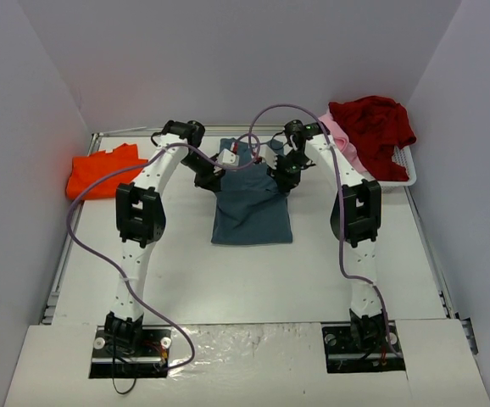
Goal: Fold and stack the t-shirts
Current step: Fold the folded rectangular tshirt in 1/3 of the way
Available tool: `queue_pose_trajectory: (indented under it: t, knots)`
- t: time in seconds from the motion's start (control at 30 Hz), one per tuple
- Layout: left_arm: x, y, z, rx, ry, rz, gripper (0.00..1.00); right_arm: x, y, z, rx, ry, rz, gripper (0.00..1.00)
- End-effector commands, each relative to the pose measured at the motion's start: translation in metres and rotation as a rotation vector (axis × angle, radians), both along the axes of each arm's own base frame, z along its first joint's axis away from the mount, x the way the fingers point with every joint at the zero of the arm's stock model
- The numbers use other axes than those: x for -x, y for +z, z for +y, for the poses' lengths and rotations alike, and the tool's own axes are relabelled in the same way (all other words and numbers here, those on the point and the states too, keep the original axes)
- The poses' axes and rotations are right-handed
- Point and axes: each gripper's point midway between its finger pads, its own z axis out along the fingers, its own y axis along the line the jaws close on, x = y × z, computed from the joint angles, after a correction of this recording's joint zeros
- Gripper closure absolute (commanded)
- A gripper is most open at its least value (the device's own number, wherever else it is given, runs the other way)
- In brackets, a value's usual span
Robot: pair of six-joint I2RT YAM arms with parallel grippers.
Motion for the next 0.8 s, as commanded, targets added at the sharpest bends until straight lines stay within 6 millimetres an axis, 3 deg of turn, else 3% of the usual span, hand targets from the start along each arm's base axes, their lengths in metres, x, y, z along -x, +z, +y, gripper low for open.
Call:
queue_pose_trajectory:
  t: [0.0,0.1,0.17,0.2,0.23,0.27,0.37,0.47,0.57,0.77]
  knots:
    - [0.052,0.015,0.02,-0.06,0.007,0.227,0.98,-0.005,0.002,-0.004,0.006,-0.016,-0.001,1.0]
    - [0.051,0.011,0.02,-0.065,0.015,0.233,0.98,-0.01,-0.002,-0.002,0.0,-0.027,-0.004,1.0]
    - [0.05,0.008,0.02,-0.07,0.019,0.241,0.89,-0.014,-0.005,-0.001,-0.005,-0.037,-0.013,0.97]
    - [0.049,0.006,0.021,-0.075,0.026,0.246,0.79,-0.016,-0.006,0.0,-0.007,-0.048,-0.011,0.82]
    - [0.049,0.004,0.021,-0.079,0.026,0.248,0.54,-0.017,-0.006,0.0,-0.005,-0.059,-0.013,0.77]
    - [0.048,0.003,0.021,-0.082,0.03,0.249,0.4,-0.022,-0.008,0.001,-0.008,-0.07,-0.024,0.66]
    - [0.043,0.008,0.021,-0.071,0.05,0.231,0.27,-0.034,-0.008,-0.001,-0.002,-0.123,-0.055,0.53]
    - [0.039,0.018,0.021,-0.047,0.076,0.214,0.04,-0.05,-0.003,-0.004,0.013,-0.183,-0.114,0.46]
    - [0.034,0.029,0.023,-0.036,0.105,0.177,0.06,-0.06,0.005,-0.007,0.023,-0.222,-0.16,0.45]
    - [0.044,0.053,0.03,-0.031,0.142,0.133,0.06,-0.064,0.025,-0.02,0.06,-0.323,-0.219,0.44]
